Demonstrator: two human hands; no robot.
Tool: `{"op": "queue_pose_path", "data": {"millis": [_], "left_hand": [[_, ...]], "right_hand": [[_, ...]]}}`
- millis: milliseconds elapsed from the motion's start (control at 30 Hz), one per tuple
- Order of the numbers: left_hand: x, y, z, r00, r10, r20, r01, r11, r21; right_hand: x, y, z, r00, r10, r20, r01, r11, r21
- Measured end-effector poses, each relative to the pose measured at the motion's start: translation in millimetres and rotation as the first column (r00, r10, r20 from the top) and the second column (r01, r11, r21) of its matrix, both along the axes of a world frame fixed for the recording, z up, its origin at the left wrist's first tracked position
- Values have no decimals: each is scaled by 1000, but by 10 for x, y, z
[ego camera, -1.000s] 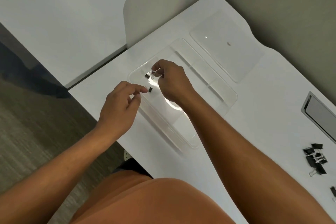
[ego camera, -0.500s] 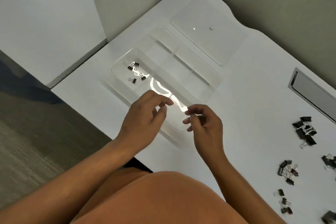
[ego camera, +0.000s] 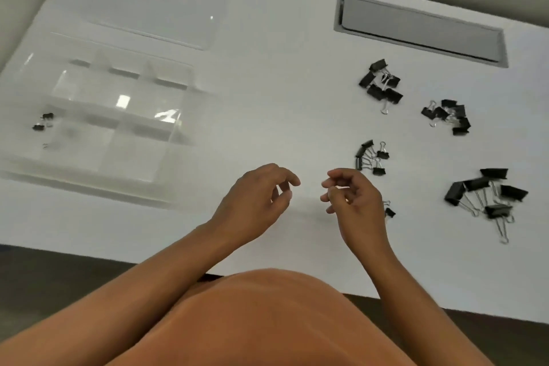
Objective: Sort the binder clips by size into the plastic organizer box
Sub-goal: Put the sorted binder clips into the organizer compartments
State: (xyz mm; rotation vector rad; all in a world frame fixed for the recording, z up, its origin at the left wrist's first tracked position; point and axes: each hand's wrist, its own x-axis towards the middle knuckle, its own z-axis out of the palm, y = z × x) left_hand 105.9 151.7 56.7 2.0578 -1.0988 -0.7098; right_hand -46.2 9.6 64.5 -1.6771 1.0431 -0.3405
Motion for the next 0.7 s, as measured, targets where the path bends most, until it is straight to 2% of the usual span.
{"op": "queue_pose_path", "data": {"millis": [133,233,333,433,567,700], "left_hand": [[-480,-535,-218,983,-180,26,177,980,86],[-798,-911,-380,957,-272,104,257,957,136],[-1048,-1236,-519,922,-298,249,248,945,213],[-1094,-1354,-595,903,-288,319,210,943,257],[-1151,-1444,-588,908,-270,321,186,945,268],[-1148,-1396,-640,939,-178,296,114,968,222]], "right_hand": [[-627,-485,-143,995,-80,-65,73,993,-95],[-1046,-810,-322,983,-66,-170,39,987,-155],[-1372,-1052,-493,962,42,-271,-99,975,-199],[-1418,-1088,-623,938,157,-308,-234,944,-232],[-1440,-1177,-684,916,246,-317,-348,880,-322],[-1464,-1225,-715,901,277,-333,-395,843,-367]]}}
